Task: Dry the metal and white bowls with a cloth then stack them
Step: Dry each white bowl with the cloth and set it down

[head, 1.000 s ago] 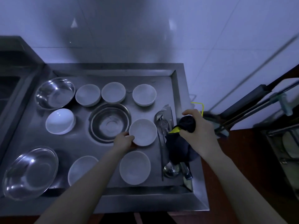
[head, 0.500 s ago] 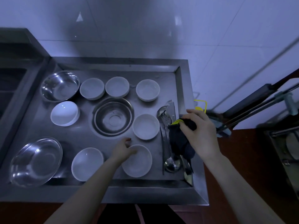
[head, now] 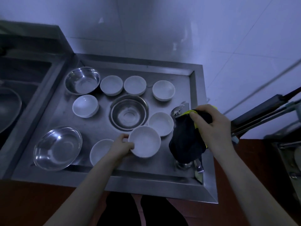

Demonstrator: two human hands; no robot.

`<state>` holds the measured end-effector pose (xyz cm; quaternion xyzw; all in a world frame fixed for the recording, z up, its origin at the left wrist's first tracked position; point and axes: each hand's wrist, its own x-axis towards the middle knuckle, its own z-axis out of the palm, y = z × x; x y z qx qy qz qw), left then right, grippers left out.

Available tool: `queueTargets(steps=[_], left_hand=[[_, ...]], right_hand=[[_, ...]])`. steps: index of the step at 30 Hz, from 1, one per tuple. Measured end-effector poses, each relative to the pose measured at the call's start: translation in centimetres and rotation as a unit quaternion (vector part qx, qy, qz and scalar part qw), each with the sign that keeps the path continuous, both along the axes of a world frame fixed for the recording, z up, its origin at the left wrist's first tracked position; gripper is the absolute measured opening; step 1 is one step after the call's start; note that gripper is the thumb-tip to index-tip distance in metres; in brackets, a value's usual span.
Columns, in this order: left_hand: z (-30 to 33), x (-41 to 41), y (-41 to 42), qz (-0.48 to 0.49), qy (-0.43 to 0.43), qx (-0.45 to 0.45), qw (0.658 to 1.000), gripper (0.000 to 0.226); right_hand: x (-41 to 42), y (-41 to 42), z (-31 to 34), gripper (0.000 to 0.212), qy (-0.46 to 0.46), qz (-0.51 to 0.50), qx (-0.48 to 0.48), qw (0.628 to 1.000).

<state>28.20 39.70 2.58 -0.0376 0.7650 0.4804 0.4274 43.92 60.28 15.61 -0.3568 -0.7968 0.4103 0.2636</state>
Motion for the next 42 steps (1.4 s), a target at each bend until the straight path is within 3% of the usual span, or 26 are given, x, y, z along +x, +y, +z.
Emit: queueTargets(steps=[5,7,8,11,15,18,20,23,26,31,34,36,39,42], left_hand=[[5.4,-1.0,-1.1,0.085,-0.031,0.165,0.982,0.034],[6.8,-1.3,-1.7,0.086,-0.022,0.218,0.972,0.03],[7.3,-1.4,-2.0,0.076,-0.013,0.234,0.969,0.028],[9.0,-2.1,-3.6,0.065,0.008,0.276,0.959,0.028],[10.4,-4.5,-6.2,0.057,0.072,0.295,0.951,0.031],[11.0,-6.6,-8.1,0.068,0.086,0.306,0.946,0.031],[11.6,-8.3,-9.3,0.08,0.077,0.313,0.943,0.029],[12.2,-10.9,-10.9,0.089,0.079,0.318,0.94,0.029],[12.6,-12.3,-12.3,0.072,0.11,0.317,0.939,0.03],[12.8,-12.3,-13.4,0.058,0.115,0.329,0.935,0.029],[13.0,-12.4,-13.8,0.059,0.108,0.329,0.936,0.029],[13.0,-12.4,-14.2,0.059,0.107,0.33,0.936,0.028],[13.1,-11.7,-14.2,0.072,0.127,0.329,0.933,0.028],[13.6,-10.9,-13.2,0.116,0.136,0.33,0.927,0.03]], right_hand=[[-3.8,-5.5,1.6,0.014,0.04,0.042,-0.05,0.997],[-5.2,-7.9,1.4,0.004,0.017,0.057,0.009,0.998],[-5.8,-8.9,1.2,0.011,0.009,0.058,0.039,0.998],[-8.2,-11.7,1.7,0.015,-0.013,0.099,0.019,0.995],[-10.7,-14.7,2.4,0.027,-0.17,0.246,0.023,0.954],[-11.8,-16.4,3.1,0.064,-0.246,0.272,0.135,0.92],[-12.3,-17.8,3.5,0.076,-0.224,0.259,0.152,0.927],[-13.3,-19.6,3.2,0.067,-0.151,0.221,0.147,0.952],[-14.9,-20.9,3.0,0.062,-0.169,0.254,0.195,0.932],[-17.4,-21.9,4.4,0.028,-0.188,0.349,0.056,0.916],[-18.5,-22.1,5.4,0.03,-0.218,0.376,-0.046,0.9],[-19.1,-21.9,5.3,0.045,-0.241,0.402,0.008,0.883],[-19.3,-21.2,4.6,0.062,-0.262,0.393,0.207,0.857],[-18.0,-20.3,3.7,0.048,-0.187,0.3,0.336,0.873]])
